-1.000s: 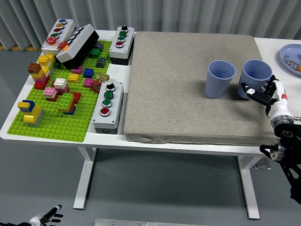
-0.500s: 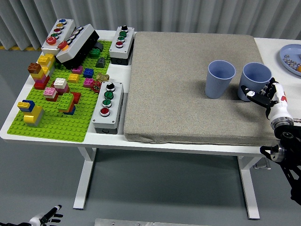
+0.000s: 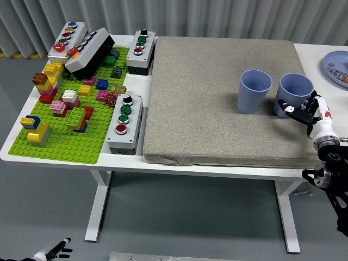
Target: Pick cup pour cup place
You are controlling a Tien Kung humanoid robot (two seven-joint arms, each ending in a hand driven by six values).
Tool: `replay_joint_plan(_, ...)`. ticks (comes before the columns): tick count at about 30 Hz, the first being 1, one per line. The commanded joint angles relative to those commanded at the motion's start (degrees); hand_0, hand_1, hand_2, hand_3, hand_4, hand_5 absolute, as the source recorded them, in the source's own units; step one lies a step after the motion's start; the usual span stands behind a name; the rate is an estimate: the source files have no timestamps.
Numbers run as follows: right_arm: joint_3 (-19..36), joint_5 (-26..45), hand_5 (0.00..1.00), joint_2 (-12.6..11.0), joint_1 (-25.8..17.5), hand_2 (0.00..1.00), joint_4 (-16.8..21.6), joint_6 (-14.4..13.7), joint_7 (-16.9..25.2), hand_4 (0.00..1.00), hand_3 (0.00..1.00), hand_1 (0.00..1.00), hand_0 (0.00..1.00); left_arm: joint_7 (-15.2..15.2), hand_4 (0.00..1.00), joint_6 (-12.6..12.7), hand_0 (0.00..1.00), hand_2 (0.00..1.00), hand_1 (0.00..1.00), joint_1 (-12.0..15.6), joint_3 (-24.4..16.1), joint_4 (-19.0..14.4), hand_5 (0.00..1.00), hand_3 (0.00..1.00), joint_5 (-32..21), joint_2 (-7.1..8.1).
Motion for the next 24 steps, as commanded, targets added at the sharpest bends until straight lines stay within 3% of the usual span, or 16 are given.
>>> replay_joint_plan(1, 0.21, -0.01, 0.002, -0.02, 0.03, 0.687, 0.01, 0.15, 0.02, 0.655, 0.774, 0.735, 0.855, -0.03, 0.629, 0.0, 0.864, 0.841, 0.829, 0.0, 0.08, 0.0, 0.984, 0.755, -0.09, 0.0)
replay_joint_plan(2, 0.27, -0.01, 0.169, -0.03, 0.04, 0.837, 0.01, 0.19, 0.03, 0.787, 0.87, 0.821, 0.904, -0.04, 0.629, -0.01, 0.864, 0.841, 0.829, -0.01, 0.11, 0.0, 0.984, 0.755, -0.12, 0.0)
replay_joint_plan(24, 0.55, -1.0, 0.17, -0.18, 0.15, 0.859, -0.16, 0.37, -1.34, 0.787, 0.884, 0.844, 0.917, -0.06, 0.629, 0.02, 0.864, 0.839, 0.829, -0.26, -0.52, 0.0, 0.985, 0.754, 0.31, -0.03)
